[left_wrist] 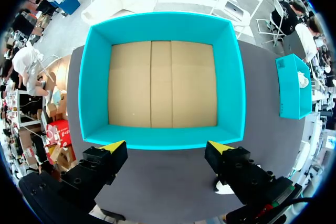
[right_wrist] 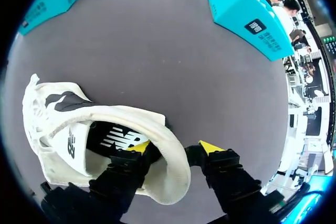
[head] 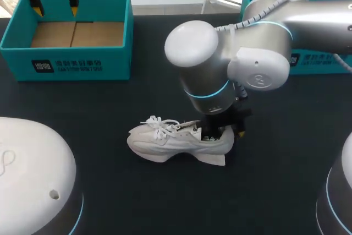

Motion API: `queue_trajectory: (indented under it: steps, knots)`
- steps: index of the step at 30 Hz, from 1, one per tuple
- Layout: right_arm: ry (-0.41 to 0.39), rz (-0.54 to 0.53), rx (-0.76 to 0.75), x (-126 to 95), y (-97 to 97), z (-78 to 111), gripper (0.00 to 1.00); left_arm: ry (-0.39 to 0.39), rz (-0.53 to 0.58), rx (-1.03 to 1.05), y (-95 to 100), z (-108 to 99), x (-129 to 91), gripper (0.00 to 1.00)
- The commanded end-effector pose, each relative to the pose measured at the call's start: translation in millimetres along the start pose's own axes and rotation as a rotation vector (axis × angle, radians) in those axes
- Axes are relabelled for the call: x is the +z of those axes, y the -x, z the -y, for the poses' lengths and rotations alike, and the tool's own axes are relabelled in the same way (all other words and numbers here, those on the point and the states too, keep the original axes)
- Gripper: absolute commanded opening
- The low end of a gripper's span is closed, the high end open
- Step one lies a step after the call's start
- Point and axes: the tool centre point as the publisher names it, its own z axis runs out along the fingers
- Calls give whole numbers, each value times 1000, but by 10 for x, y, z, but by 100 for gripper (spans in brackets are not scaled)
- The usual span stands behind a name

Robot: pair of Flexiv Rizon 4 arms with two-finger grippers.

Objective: Take the shoe out of the shoebox, open the shoe tongue, remove and reinsert the insole, then place the shoe into the shoebox

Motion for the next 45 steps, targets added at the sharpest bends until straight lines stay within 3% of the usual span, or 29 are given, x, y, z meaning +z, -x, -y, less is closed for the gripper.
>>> queue_trajectory:
  steps: [1,8,17,32,34,37,40,45]
  knots:
    - [19,-2,-2,-202,105,47,100,1,0,0,2,1,-3,100]
    - [83,-151,-150,-585,268,50,100,1,0,0,2,1,-3,100]
    - [112,-366,-700,-894,198,-48,100,1,0,0,2,1,-3,100]
    - [112,-366,-700,-894,198,-48,100,1,0,0,2,1,-3,100]
    - [208,-406,-898,-856,144,-9,100,1,0,0,2,1,-3,100]
    - [367,-487,-1055,-846,179,90,100,1,0,0,2,1,-3,100]
    - [453,-539,-1176,-850,273,138,100,1,0,0,2,1,-3,100]
    - [461,-596,-1283,-861,455,115,100,1,0,0,2,1,-3,100]
